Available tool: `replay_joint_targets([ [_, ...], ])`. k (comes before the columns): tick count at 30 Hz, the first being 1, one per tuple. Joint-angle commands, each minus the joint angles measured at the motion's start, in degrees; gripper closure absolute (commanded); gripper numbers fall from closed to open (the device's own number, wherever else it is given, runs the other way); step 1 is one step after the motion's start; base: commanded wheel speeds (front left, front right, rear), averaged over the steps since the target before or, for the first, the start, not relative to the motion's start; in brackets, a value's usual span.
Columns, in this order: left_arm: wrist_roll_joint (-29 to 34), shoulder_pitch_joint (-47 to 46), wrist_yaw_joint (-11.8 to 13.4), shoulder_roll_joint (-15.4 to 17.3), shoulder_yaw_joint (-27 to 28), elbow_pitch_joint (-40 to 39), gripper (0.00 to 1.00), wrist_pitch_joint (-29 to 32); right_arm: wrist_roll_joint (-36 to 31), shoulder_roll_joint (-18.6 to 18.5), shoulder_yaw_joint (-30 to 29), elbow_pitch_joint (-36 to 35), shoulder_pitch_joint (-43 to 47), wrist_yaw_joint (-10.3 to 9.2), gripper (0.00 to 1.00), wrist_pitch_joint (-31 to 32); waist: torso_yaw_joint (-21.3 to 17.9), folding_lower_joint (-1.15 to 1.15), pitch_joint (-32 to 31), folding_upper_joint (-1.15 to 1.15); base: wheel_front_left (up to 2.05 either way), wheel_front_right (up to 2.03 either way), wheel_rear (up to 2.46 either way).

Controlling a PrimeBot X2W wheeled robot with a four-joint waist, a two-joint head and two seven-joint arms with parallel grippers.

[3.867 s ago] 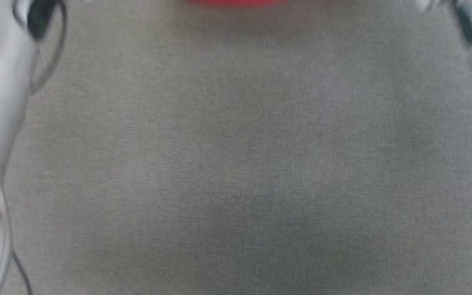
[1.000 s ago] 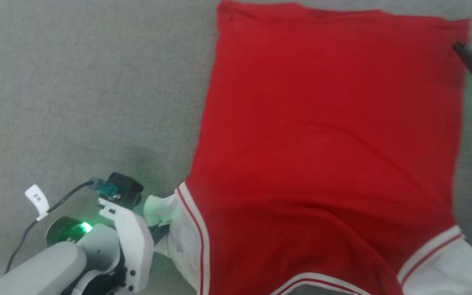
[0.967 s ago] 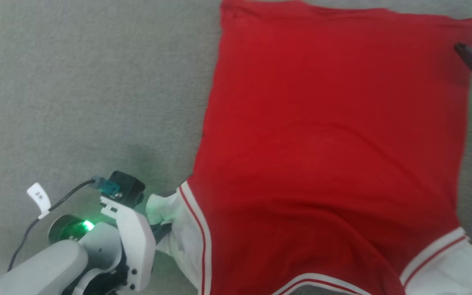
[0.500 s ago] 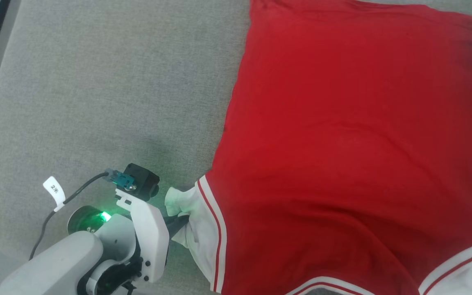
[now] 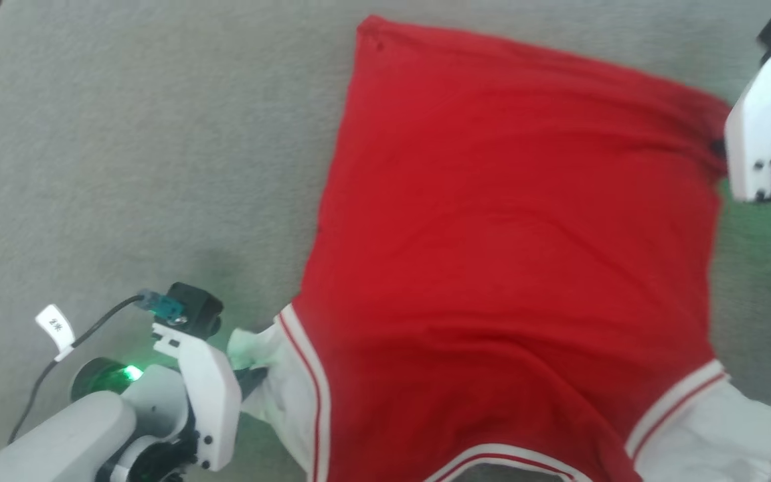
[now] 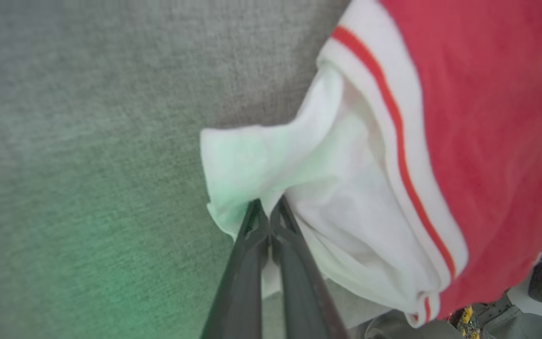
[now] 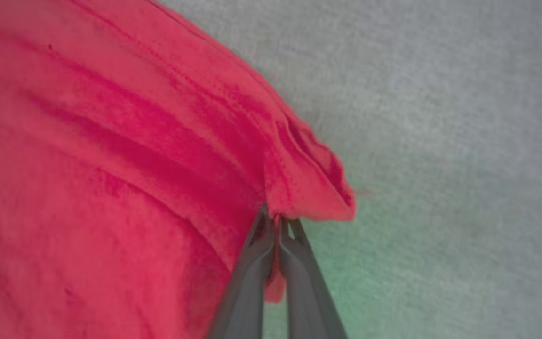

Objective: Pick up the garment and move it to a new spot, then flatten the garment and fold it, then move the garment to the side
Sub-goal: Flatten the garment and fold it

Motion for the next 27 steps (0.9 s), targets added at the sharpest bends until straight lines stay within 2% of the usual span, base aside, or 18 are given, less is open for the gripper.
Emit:
replay_joint_targets([
  [1,0.45,-0.49,2.19,-0.03,1.26,2.32,1.0,-0.5,0.82,-0.29,0.39,-1.3,1.7,0.01,1.0,0.21,-2.24,0.0,-1.84,-0.01,0.0,0.0,0.0],
  [7,0.04,0.4,2.86,1.5,1.65,1.19,1.0,-0.26,5.12,-2.87,1.07,-13.01,10.36,0.01,1.0,0.82,-6.18,0.0,-4.02,-0.01,0.0,0.0,0.0],
  [14,-0.34,1.22,3.19,2.55,1.47,-0.07,1.0,0.18,6.81,-3.24,-5.28,-27.13,24.65,0.01,1.0,3.78,-8.41,0.0,-4.94,-0.01,0.0,0.0,0.0],
  [18,-0.33,1.07,3.37,2.98,1.52,-0.54,1.0,0.41,4.84,-0.58,-11.18,-34.16,34.76,0.01,1.0,4.42,-8.65,0.0,-4.71,-0.01,0.0,0.0,0.0],
  [21,-0.24,1.0,3.46,2.97,1.46,-0.72,1.0,0.45,3.14,3.25,-15.61,-37.4,41.4,0.01,1.0,3.57,-8.51,0.0,-4.37,-0.01,0.0,0.0,0.0],
  [23,-0.3,0.94,3.46,2.96,1.46,-0.75,1.0,0.45,1.64,5.73,-17.57,-38.26,44.44,0.01,1.0,2.27,-8.43,0.0,-4.15,-0.01,0.0,0.0,0.0],
  [27,-0.21,0.63,3.23,2.69,1.49,-0.27,1.0,0.2,-0.52,9.71,-18.89,-35.61,47.67,0.01,1.0,-0.44,-8.28,0.0,-3.91,-0.01,0.0,0.0,0.0],
])
